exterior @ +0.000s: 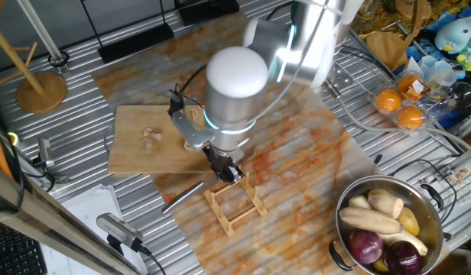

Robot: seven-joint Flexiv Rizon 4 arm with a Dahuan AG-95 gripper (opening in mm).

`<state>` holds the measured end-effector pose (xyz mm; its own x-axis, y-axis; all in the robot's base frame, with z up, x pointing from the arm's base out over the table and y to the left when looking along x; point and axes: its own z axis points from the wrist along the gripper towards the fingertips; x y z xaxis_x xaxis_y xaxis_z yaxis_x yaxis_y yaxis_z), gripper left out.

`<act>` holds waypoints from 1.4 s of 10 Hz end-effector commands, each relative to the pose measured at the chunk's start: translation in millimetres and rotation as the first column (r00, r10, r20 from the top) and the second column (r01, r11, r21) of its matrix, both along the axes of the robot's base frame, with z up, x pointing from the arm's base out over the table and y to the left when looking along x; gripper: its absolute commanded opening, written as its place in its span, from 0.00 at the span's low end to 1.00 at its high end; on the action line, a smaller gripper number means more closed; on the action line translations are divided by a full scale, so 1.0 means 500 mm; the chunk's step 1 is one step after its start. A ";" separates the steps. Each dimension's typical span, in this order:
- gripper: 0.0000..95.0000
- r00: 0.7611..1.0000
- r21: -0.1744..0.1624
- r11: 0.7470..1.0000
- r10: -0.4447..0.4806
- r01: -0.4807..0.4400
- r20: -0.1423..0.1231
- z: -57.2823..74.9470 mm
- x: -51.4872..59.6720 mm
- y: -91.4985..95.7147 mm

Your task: Slice the lotus root

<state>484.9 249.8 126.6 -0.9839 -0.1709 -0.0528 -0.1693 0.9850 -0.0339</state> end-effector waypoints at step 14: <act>0.20 0.999 -0.040 0.999 0.035 -0.035 0.020 -0.099 0.003 -0.036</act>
<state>487.1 231.8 76.4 -0.9759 -0.2066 -0.0700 -0.2013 0.9766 -0.0759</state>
